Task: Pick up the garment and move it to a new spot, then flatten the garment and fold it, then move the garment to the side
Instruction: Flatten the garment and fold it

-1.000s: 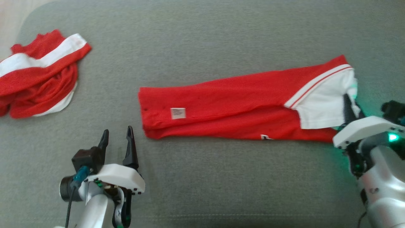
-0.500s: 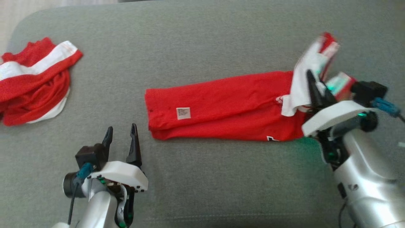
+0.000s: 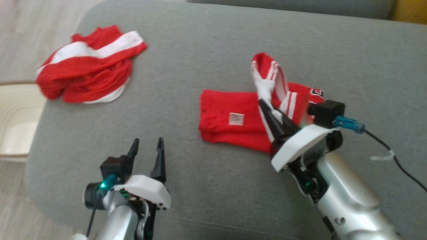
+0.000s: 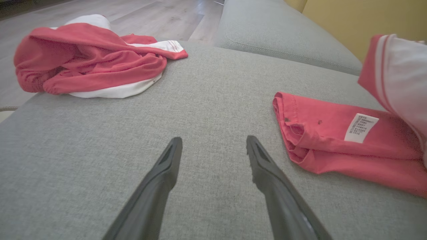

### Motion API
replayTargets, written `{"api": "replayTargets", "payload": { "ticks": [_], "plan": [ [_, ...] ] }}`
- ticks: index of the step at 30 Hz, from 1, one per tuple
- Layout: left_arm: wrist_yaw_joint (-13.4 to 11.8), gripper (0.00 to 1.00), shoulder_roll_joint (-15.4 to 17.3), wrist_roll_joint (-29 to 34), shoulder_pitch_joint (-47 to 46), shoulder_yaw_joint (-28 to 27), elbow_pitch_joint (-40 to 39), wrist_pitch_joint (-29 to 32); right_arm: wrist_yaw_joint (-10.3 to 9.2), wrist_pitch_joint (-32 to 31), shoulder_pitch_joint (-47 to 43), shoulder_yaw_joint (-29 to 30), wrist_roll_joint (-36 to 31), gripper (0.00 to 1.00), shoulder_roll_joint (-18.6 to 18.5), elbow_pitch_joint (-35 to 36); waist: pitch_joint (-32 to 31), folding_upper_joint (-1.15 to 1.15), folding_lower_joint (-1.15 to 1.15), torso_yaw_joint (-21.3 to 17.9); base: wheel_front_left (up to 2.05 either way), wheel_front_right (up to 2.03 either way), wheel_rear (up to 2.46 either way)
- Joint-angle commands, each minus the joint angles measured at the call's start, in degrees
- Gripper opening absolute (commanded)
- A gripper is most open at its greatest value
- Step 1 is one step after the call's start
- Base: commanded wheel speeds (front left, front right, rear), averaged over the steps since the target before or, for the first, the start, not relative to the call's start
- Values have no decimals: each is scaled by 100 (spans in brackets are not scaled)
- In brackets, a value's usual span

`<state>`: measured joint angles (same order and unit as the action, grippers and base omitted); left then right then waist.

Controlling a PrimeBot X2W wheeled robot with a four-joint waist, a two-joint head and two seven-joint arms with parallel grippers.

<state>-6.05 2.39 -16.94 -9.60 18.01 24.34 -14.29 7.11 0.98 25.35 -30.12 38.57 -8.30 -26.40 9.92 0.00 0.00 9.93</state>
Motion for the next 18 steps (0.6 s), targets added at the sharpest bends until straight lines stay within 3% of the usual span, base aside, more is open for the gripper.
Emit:
{"api": "replayTargets", "payload": {
  "ticks": [1, 12, 13, 14, 15, 18],
  "plan": [
    [-3, 100, 49, -41, -112, -95, -140, -71, 37, 26, 115, -120, -7, 0, 122, 168, -29, 0, 0, 315, 0, 0, 0],
    [-77, 100, 49, -167, -99, 287, -105, -71, 37, 273, 459, -337, -127, 0, 447, -619, 1, 0, 0, 945, 0, 0, 0],
    [-84, 100, 49, -169, -99, 291, -101, -71, 37, 338, 483, -329, -91, 12, 464, -675, -1, 0, 0, 951, 0, 0, 0],
    [-93, 100, 49, -169, -100, 286, -102, -71, 37, 397, 503, -320, -52, 50, 480, -733, -3, 0, 0, 947, 0, 0, 0],
    [-105, 100, 49, -167, -101, 279, -104, -71, 37, 461, 528, -316, -25, 98, 493, -782, -3, 0, 0, 931, 0, 0, 0],
    [-132, 100, 49, -162, -112, 248, -125, -71, 37, 698, 612, -314, 1, 100, 515, -869, -4, 0, 0, 819, 0, 0, 0]
  ]
}}
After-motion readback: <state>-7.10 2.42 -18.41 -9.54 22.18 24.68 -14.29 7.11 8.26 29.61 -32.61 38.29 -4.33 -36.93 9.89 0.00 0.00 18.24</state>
